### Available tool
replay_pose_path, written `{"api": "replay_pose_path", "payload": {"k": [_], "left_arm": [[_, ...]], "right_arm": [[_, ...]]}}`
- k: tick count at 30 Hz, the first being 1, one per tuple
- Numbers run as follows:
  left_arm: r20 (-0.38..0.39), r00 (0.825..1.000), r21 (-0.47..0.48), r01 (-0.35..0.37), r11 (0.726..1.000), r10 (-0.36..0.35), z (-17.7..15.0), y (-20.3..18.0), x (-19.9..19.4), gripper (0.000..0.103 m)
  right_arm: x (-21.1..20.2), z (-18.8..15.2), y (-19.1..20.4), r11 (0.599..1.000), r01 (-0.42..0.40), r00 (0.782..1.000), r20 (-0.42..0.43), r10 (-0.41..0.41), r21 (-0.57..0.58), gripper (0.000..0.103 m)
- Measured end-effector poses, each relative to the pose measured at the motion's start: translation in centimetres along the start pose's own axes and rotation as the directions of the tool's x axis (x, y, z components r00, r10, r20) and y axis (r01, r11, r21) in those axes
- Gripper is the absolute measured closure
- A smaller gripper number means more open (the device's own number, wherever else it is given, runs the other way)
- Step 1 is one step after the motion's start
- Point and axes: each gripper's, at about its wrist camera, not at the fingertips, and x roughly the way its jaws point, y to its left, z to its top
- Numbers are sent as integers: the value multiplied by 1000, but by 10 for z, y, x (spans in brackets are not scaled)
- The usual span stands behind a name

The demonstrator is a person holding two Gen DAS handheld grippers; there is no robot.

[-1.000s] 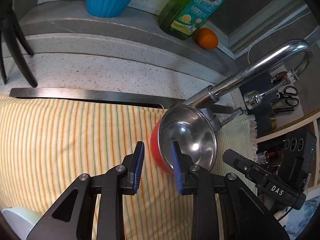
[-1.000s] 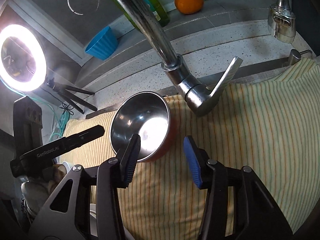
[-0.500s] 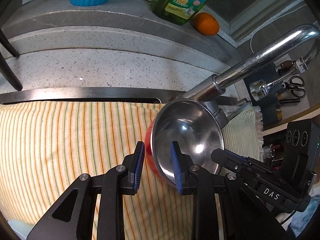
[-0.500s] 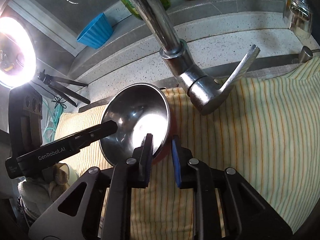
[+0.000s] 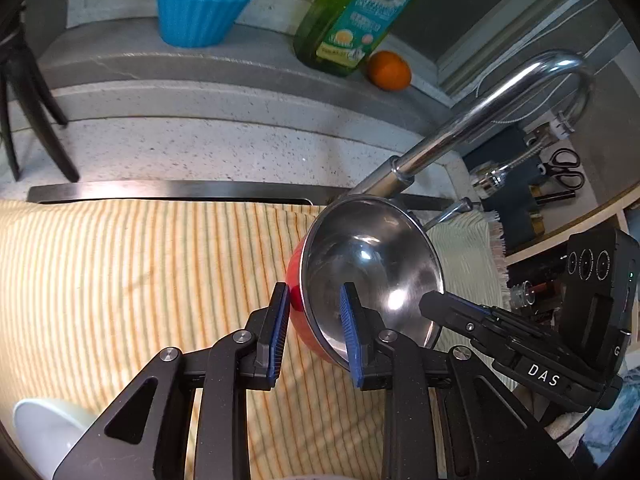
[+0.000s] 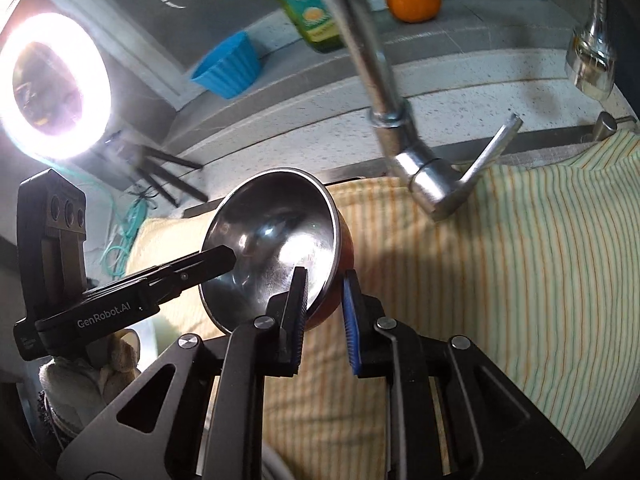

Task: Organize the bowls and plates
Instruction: 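Carry the red bowl with the left tool and lower it into the steel bowl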

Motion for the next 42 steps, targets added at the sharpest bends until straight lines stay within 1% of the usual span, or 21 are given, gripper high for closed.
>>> {"api": "replay_pose_path", "payload": {"k": [7,14,22,26,31,33,38,42], "left_arm": [[80,997,5,-8,1000,8,-26,8,-55,80],[138,990,-30,-23,999,27,-63,27,-104,80],[206,977,-103,-42,994,63,-108,56,-158,80],[234,967,-147,-65,987,98,-130,73,-179,79],[248,961,-228,-68,971,125,-162,100,-198,80],[249,958,-256,-80,963,145,-175,111,-204,80],[242,954,-318,-96,943,179,-197,134,-214,80],[221,954,-353,-115,929,202,-212,150,-213,80]], "right_arm": [[-21,-21,40,997,-52,999,9,53,-63,85],[-37,-52,90,983,-115,993,-8,115,-145,85],[-37,-88,146,955,-191,981,-77,178,-229,85],[-33,-108,174,936,-227,973,-115,203,-268,85],[-25,-130,206,909,-268,960,-171,223,-318,85],[-18,-139,221,896,-281,955,-197,223,-344,85],[3,-158,251,869,-299,944,-256,209,-394,85],[24,-174,268,858,-302,935,-304,182,-415,85]]}}
